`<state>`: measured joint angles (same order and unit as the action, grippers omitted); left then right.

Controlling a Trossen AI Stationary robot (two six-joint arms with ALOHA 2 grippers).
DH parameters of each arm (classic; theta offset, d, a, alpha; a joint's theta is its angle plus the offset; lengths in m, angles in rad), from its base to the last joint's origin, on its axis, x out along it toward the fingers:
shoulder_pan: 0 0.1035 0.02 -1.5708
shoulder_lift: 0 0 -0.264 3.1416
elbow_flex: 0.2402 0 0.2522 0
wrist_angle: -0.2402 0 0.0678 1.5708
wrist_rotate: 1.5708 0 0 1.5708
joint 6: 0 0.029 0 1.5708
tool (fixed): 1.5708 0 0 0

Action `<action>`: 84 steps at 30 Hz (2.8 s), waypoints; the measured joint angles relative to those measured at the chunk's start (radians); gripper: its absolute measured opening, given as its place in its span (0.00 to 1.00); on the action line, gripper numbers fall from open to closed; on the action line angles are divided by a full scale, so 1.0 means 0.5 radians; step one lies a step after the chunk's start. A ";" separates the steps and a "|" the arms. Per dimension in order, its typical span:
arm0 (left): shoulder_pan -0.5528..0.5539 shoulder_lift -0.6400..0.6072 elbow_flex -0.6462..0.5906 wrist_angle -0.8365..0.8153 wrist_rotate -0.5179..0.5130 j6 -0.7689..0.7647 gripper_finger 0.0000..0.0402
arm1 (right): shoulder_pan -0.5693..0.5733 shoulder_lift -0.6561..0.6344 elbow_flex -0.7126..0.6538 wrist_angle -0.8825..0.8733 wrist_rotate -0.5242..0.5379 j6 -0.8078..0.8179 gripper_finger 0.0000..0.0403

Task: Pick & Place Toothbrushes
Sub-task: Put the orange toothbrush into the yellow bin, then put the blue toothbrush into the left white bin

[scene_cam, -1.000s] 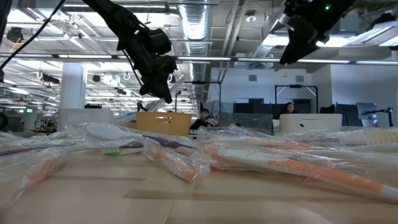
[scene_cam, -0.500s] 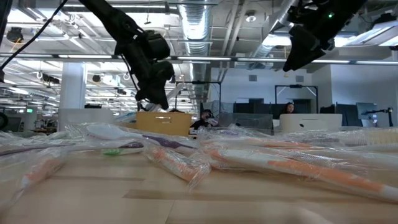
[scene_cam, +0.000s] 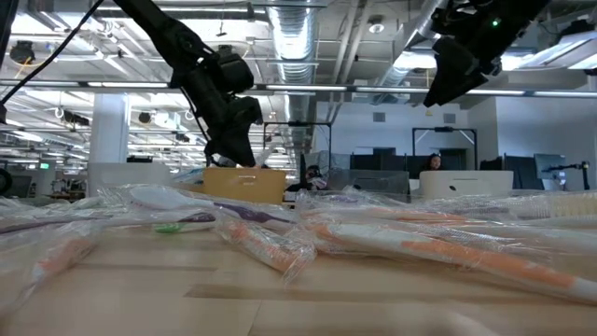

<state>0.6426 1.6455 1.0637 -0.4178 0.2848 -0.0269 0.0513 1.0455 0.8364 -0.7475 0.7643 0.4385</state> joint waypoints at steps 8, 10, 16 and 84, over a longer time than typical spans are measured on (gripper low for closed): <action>-0.005 0.000 0.000 0.036 -0.070 0.002 0.26 | 0.000 0.001 0.000 0.000 -0.009 0.000 0.63; -0.005 0.000 0.000 0.037 -0.073 0.000 0.29 | 0.000 0.001 0.000 0.000 -0.010 -0.001 0.63; -0.005 -0.038 0.000 0.046 -0.079 0.000 0.36 | 0.000 0.001 0.000 -0.001 -0.013 -0.001 0.63; -0.915 -1.813 -1.036 0.815 -0.101 0.089 0.42 | 0.309 1.343 0.487 0.349 -1.411 0.225 0.63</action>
<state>0.1852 0.7391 0.5457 -0.0100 0.2340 0.0174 0.2058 1.7170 1.0799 -0.5731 0.0586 0.5510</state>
